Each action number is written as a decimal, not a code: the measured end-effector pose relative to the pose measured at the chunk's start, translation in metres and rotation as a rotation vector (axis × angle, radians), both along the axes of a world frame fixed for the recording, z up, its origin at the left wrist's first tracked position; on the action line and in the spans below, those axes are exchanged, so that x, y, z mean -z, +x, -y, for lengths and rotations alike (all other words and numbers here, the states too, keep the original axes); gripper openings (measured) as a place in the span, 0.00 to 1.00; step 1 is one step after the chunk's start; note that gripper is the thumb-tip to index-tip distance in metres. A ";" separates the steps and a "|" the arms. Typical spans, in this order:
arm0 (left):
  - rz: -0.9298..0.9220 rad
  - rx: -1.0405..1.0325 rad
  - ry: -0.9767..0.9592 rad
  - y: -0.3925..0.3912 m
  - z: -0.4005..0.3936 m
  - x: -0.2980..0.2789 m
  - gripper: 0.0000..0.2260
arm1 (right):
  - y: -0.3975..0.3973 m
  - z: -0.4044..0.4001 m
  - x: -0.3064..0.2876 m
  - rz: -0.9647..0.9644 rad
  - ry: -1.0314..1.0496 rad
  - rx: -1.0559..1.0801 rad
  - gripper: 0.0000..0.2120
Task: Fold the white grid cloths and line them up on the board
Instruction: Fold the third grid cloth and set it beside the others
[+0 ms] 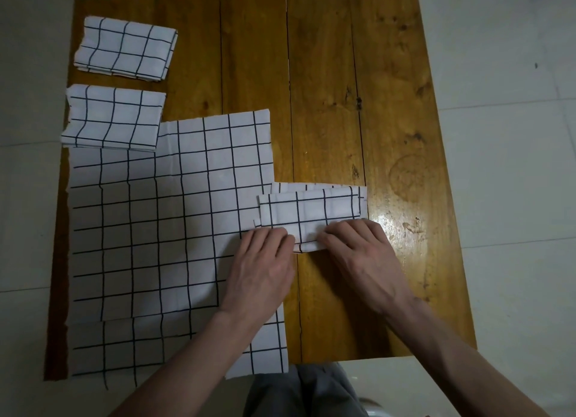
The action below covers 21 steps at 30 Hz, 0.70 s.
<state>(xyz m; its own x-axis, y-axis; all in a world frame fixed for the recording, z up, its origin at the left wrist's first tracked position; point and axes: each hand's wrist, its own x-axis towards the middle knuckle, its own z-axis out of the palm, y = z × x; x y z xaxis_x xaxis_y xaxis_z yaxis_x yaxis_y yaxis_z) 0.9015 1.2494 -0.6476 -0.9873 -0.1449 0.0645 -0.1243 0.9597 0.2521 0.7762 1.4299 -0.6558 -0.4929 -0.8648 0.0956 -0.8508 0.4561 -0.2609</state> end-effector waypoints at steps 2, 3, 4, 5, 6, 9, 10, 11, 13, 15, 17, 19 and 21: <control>-0.013 -0.001 0.013 0.003 0.004 0.001 0.11 | -0.003 -0.003 0.000 -0.001 -0.022 -0.012 0.15; -0.025 0.003 0.021 0.004 0.006 0.001 0.11 | -0.004 -0.004 -0.001 -0.004 -0.036 -0.022 0.14; -0.039 0.006 0.035 0.005 0.008 0.001 0.10 | -0.005 -0.004 -0.001 -0.005 -0.054 -0.028 0.15; -0.053 0.005 0.057 0.006 0.010 0.001 0.09 | -0.006 -0.004 -0.002 -0.001 -0.075 -0.025 0.15; -0.068 -0.001 0.082 0.006 0.011 0.000 0.08 | -0.007 -0.003 -0.004 0.005 -0.098 -0.009 0.15; -0.110 -0.028 0.165 0.006 0.016 -0.005 0.07 | -0.012 -0.003 -0.010 0.019 -0.156 0.061 0.16; -0.129 -0.032 0.190 0.006 0.017 -0.006 0.07 | -0.015 -0.004 -0.011 0.021 -0.169 0.073 0.15; -0.147 -0.034 0.210 0.006 0.019 -0.008 0.08 | -0.017 -0.005 -0.013 0.025 -0.181 0.076 0.14; -0.186 -0.025 0.232 0.006 0.023 -0.012 0.10 | -0.021 -0.007 -0.017 0.054 -0.211 0.053 0.14; -0.235 0.005 0.238 0.007 0.027 -0.016 0.12 | -0.023 -0.008 -0.024 0.096 -0.256 0.009 0.15; -0.284 0.056 0.258 0.009 0.032 -0.017 0.12 | -0.024 -0.011 -0.030 0.136 -0.310 -0.018 0.18; -0.310 0.082 0.289 0.012 0.036 -0.015 0.11 | -0.025 -0.013 -0.035 0.229 -0.371 0.010 0.21; -0.310 0.065 0.315 0.015 0.037 -0.012 0.08 | -0.026 -0.014 -0.035 0.313 -0.402 0.072 0.24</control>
<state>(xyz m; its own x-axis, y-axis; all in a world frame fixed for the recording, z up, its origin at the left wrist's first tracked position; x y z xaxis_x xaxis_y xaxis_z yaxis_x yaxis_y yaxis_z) 0.9164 1.2123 -0.6358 -0.9359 -0.1436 0.3218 0.0609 0.8336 0.5490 0.7503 1.4441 -0.6212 -0.6080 -0.7530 0.2516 -0.6738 0.3219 -0.6651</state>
